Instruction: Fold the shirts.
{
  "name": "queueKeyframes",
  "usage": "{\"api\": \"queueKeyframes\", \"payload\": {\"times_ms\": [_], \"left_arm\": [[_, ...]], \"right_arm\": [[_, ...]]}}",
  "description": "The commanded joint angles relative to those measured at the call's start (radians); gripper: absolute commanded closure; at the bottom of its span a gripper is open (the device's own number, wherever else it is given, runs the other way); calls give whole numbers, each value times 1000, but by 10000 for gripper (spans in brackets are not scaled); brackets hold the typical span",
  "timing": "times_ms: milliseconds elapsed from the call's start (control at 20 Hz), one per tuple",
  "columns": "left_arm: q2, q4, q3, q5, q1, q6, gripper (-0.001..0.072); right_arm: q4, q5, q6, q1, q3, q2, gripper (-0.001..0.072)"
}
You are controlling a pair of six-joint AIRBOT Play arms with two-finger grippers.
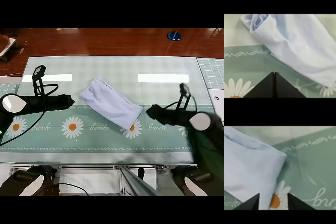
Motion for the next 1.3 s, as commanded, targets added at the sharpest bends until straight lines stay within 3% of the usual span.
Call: {"api": "queueKeyframes", "payload": {"times_ms": [0, 200, 500, 550, 650, 750, 950, 1250], "left_arm": [[-5, -2, 0, 0, -1, -1, 688], [-10, -2, 0, 0, -1, 0, 688], [-23, -2, 0, 1, -1, 0, 688], [-27, -2, 0, 1, -1, 0, 688], [-38, -2, 0, 1, -1, -1, 688], [-49, -3, 0, 0, -1, -1, 688], [-53, -3, 0, 0, -1, -1, 688], [-53, -26, 0, -3, -3, 0, 688]], "right_arm": [[191, -137, -76, 52, -116, -77, 307], [455, -126, -354, 52, -31, -277, 306], [552, -47, -492, 52, 130, -513, 312], [575, -33, -527, 52, 167, -543, 382], [614, 1, -637, 52, 256, -602, 662], [620, 83, -718, 49, 364, -639, 689], [541, 214, -715, 21, 624, -608, 690], [274, 453, -502, -130, 1019, -512, 690]]}}
